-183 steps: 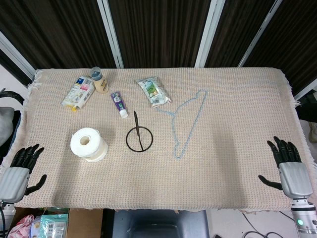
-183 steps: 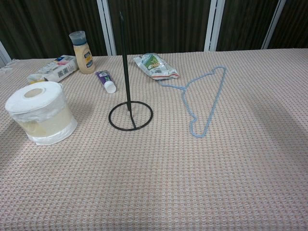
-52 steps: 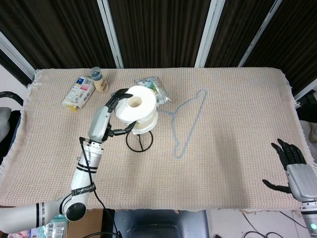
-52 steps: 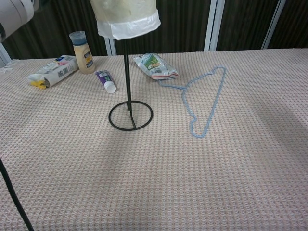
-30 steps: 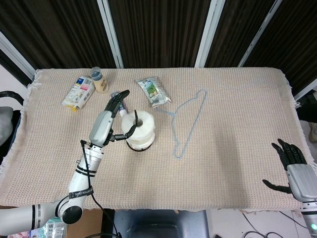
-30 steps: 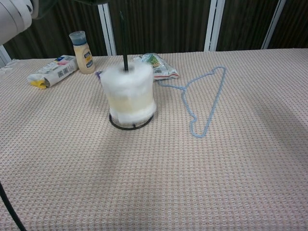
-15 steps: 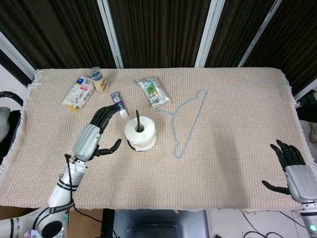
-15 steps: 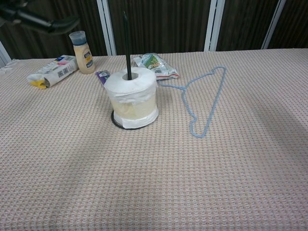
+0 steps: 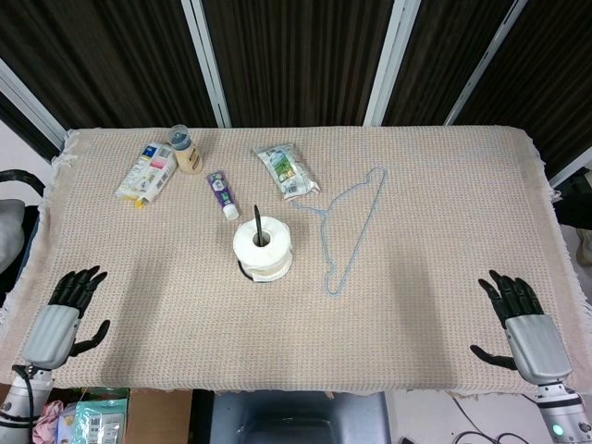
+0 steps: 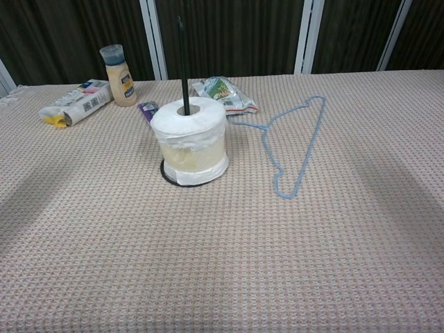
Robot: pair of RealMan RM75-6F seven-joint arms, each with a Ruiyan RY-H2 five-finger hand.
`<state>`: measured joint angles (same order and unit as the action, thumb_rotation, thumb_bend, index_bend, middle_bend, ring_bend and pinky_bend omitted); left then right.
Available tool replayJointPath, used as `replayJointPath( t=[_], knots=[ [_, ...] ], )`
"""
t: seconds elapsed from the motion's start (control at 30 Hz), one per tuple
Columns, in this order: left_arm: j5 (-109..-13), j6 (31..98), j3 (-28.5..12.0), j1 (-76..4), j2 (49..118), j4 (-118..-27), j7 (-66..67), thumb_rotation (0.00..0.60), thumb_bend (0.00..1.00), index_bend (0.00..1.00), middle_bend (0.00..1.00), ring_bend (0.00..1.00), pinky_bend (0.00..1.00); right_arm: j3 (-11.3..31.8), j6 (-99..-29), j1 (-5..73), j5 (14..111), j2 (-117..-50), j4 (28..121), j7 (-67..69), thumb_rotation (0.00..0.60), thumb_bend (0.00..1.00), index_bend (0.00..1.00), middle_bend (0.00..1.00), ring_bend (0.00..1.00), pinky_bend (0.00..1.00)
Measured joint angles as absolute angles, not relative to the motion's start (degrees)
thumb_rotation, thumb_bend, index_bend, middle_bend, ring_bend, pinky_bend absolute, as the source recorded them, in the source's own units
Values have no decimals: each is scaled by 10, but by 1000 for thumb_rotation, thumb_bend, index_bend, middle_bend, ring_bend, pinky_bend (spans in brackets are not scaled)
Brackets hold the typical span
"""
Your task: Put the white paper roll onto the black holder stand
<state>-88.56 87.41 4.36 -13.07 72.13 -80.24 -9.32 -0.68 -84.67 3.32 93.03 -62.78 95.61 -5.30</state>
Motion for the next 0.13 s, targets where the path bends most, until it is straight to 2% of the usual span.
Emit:
replayJointPath(
  t=[0.13],
  knots=[
    [-882, 885, 40, -114, 723, -792, -126, 600, 419, 0, 0, 0, 15, -9, -843, 34, 931, -634, 956, -66, 600, 160, 0, 0, 0, 0]
  ],
)
